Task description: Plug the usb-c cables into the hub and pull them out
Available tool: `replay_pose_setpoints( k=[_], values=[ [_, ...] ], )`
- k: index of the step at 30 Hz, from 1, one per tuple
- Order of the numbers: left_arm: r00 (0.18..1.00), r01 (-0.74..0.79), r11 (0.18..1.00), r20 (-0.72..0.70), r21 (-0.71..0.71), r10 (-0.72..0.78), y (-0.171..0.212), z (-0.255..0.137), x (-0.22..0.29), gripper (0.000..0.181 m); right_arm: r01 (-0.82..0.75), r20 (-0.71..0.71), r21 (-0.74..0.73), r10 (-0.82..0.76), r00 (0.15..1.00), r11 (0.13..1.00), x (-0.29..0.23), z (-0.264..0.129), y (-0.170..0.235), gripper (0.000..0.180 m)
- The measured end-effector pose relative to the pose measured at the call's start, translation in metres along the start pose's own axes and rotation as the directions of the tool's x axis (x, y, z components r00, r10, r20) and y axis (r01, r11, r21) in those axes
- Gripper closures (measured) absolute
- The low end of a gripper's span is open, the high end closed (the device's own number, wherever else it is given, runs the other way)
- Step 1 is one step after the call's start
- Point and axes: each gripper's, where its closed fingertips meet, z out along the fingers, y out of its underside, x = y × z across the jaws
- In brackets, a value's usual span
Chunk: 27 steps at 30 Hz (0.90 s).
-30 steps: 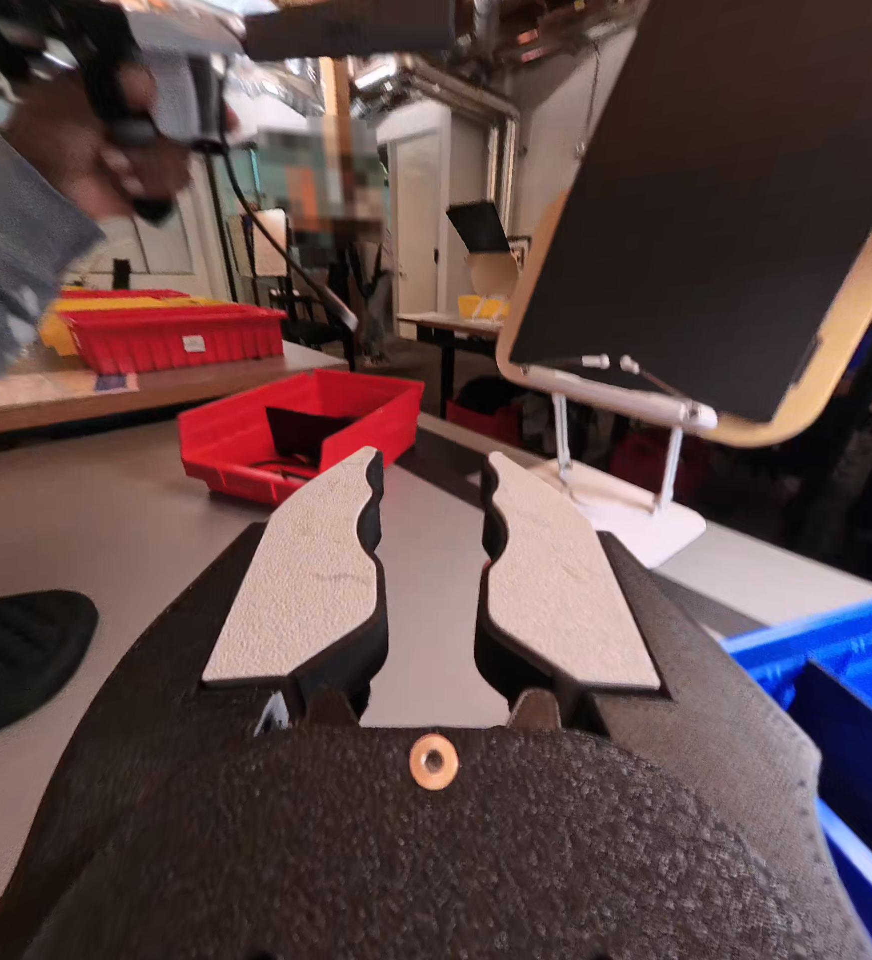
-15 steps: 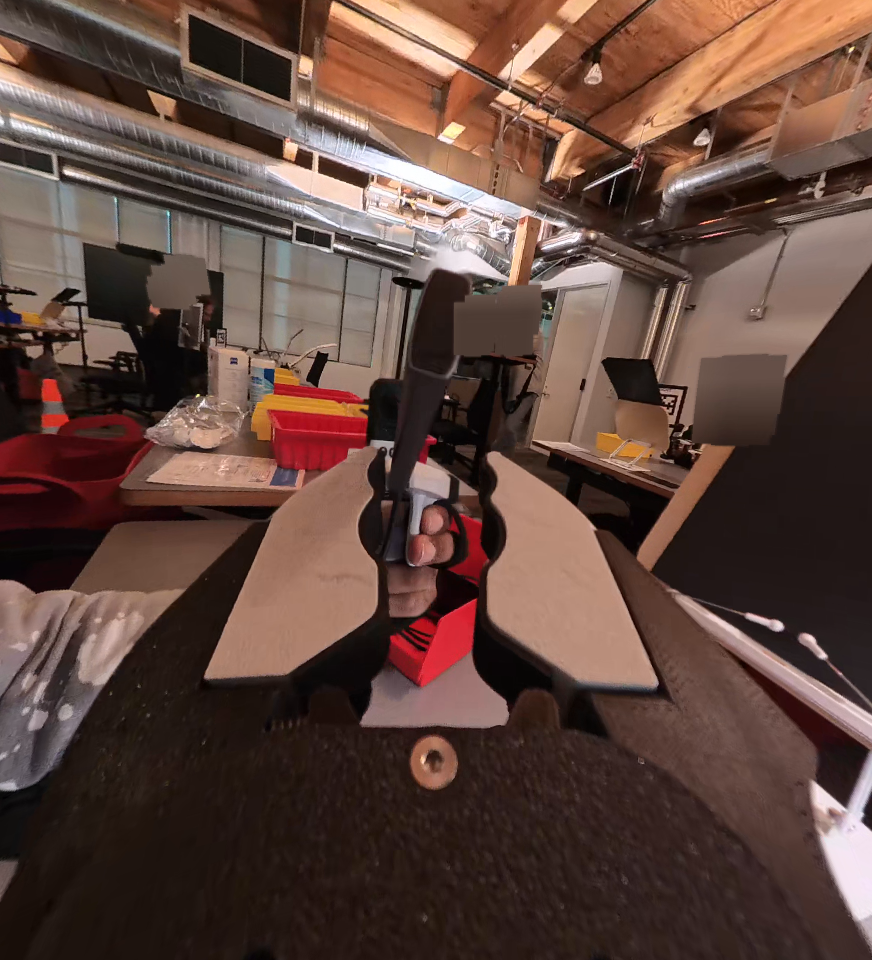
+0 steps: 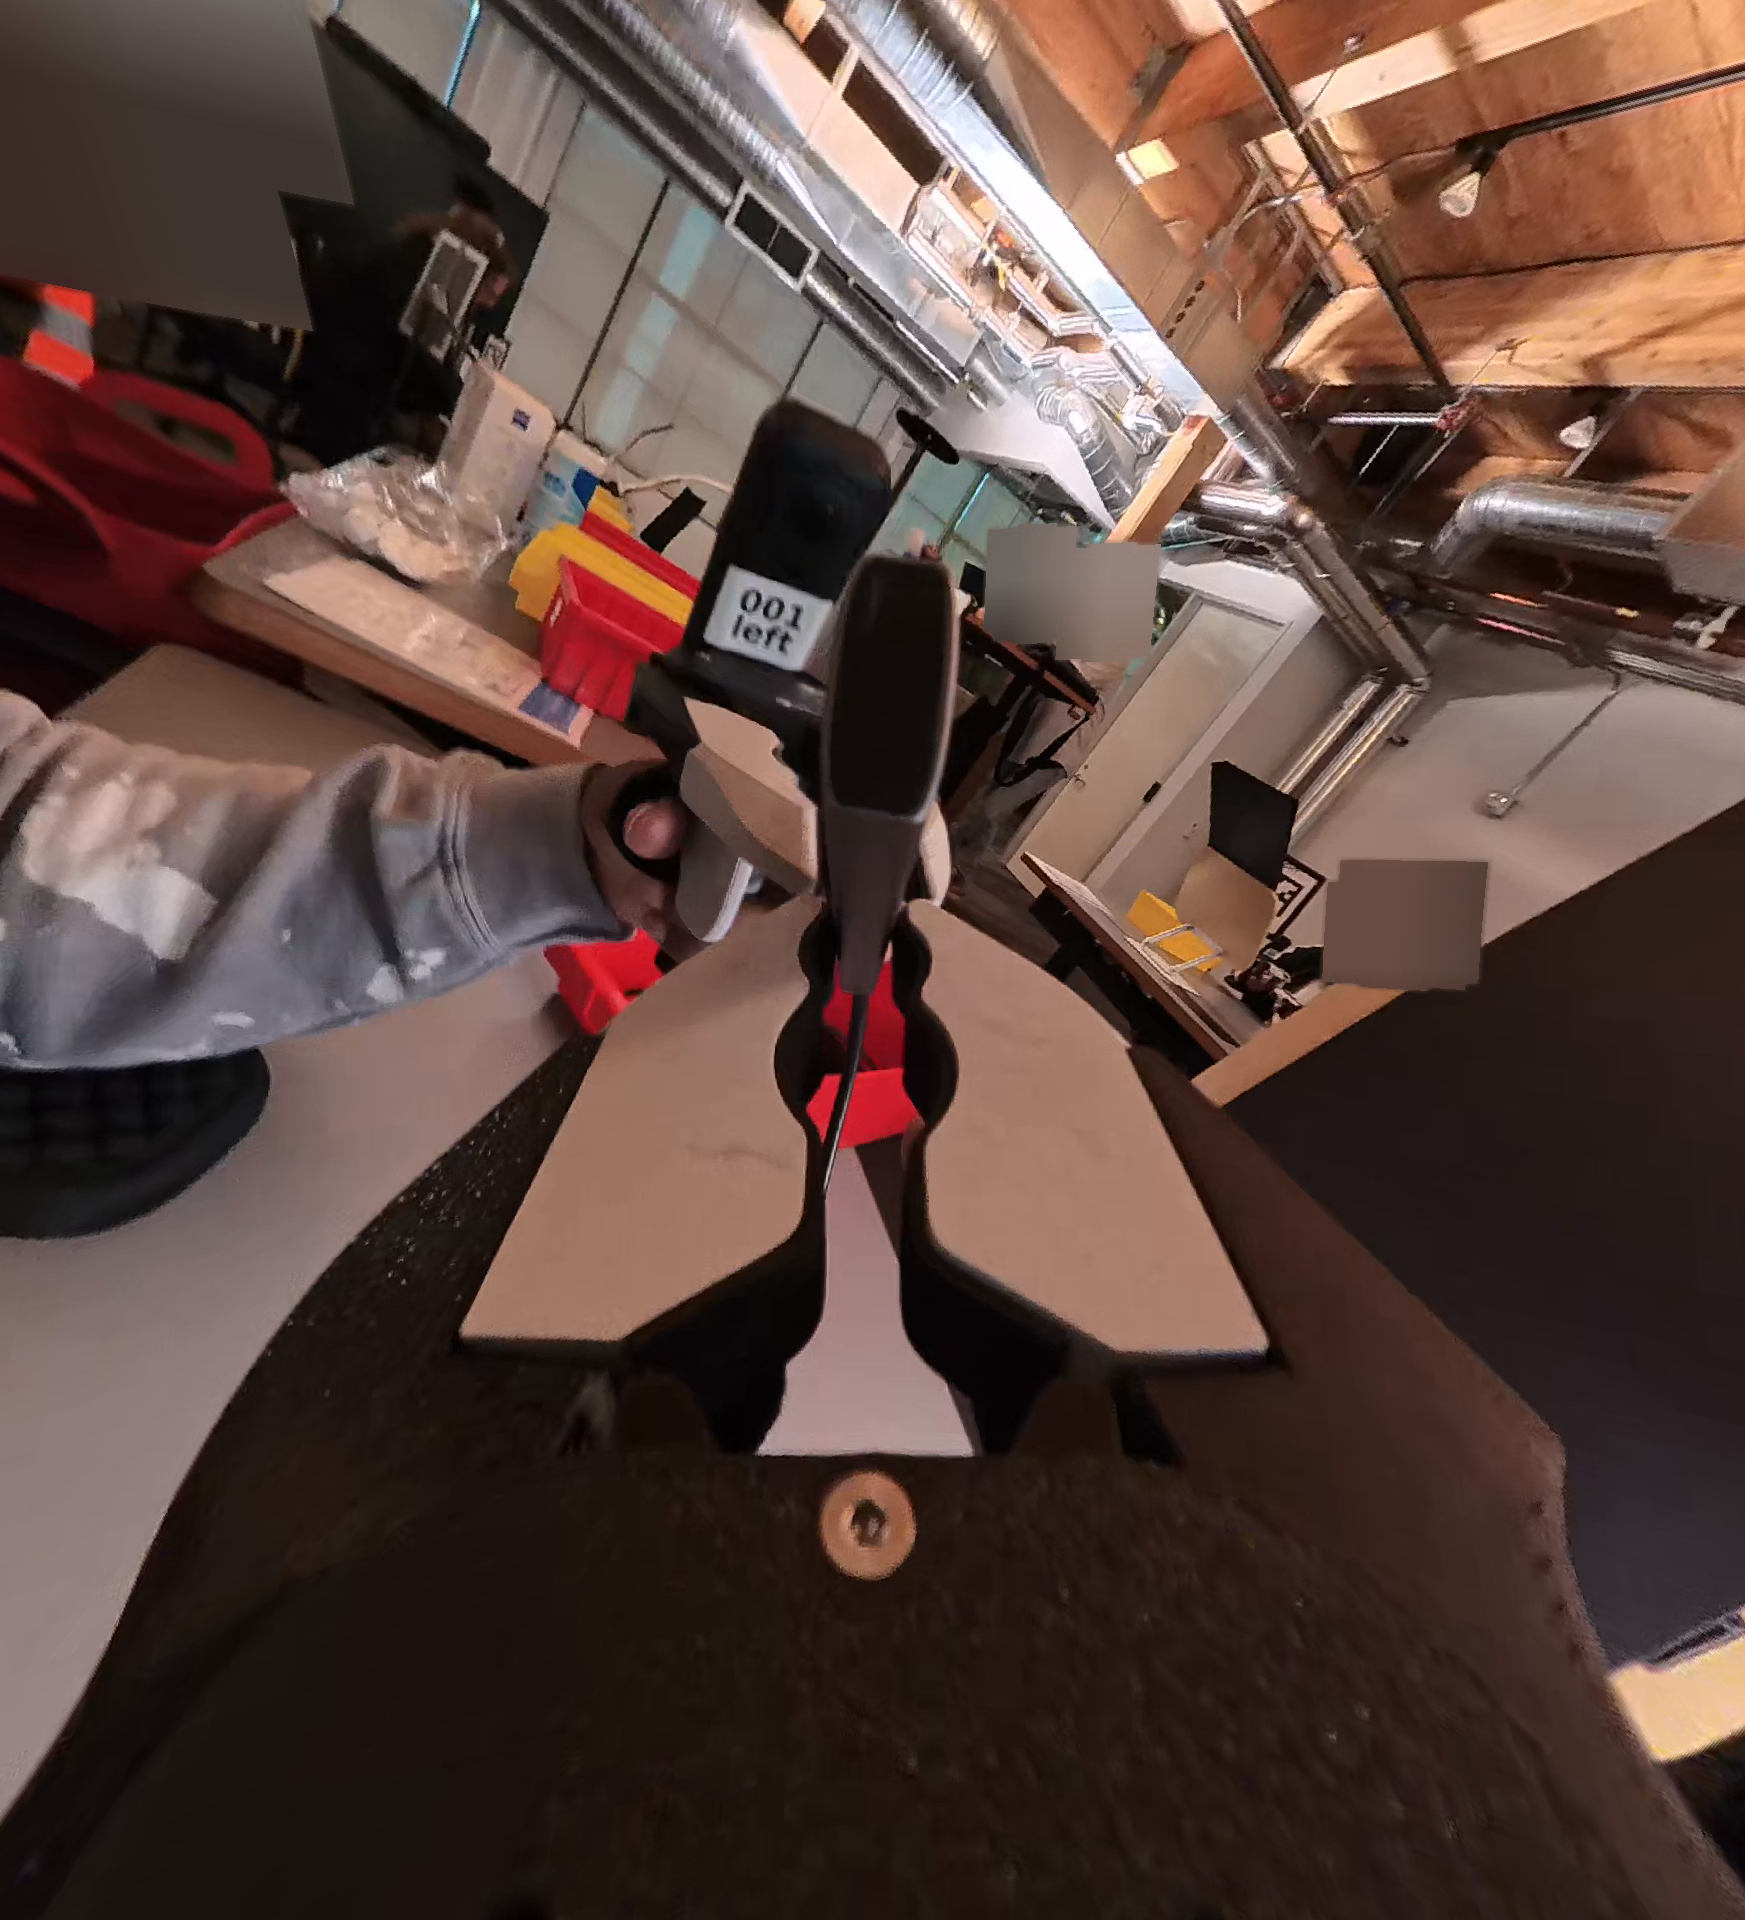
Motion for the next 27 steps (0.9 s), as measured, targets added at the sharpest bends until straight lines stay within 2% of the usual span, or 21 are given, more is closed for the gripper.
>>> replay_pose_setpoints(
  k=[4, 6, 8, 15, 24, 27],
  values=[
    [0.995, -0.096, 0.979, -0.030, -0.182, 0.092, 0.022, 0.010, 0.014, 0.150, 0.082, 0.051, -0.051, -0.079, 0.996, 0.995, -0.015, 0.005, 0.006, 0.170],
    [0.992, -0.113, 0.970, -0.075, -0.216, 0.099, 0.028, 0.015, 0.023, 0.154, 0.085, 0.109, -0.060, -0.078, 0.991, 0.995, -0.027, 0.009, 0.008, 0.170],
    [0.986, -0.126, 0.969, -0.134, -0.215, 0.098, 0.031, 0.016, 0.032, 0.167, 0.083, 0.132, -0.060, -0.075, 0.988, 0.995, -0.032, 0.009, 0.009, 0.170],
    [0.968, -0.237, 0.954, -0.123, -0.186, 0.217, 0.029, 0.016, 0.032, 0.168, 0.106, 0.123, -0.095, -0.094, 0.988, 0.990, -0.032, 0.009, 0.009, 0.170],
    [0.974, -0.223, 0.961, -0.073, -0.162, 0.214, 0.033, 0.018, 0.020, 0.168, 0.068, 0.086, -0.120, -0.058, 0.995, 0.990, -0.025, 0.012, 0.014, 0.167],
    [0.977, -0.211, 0.966, -0.065, -0.147, 0.203, 0.033, 0.018, 0.016, 0.167, 0.099, 0.064, -0.137, -0.091, 0.994, 0.986, -0.022, 0.012, 0.017, 0.170]
  ],
)
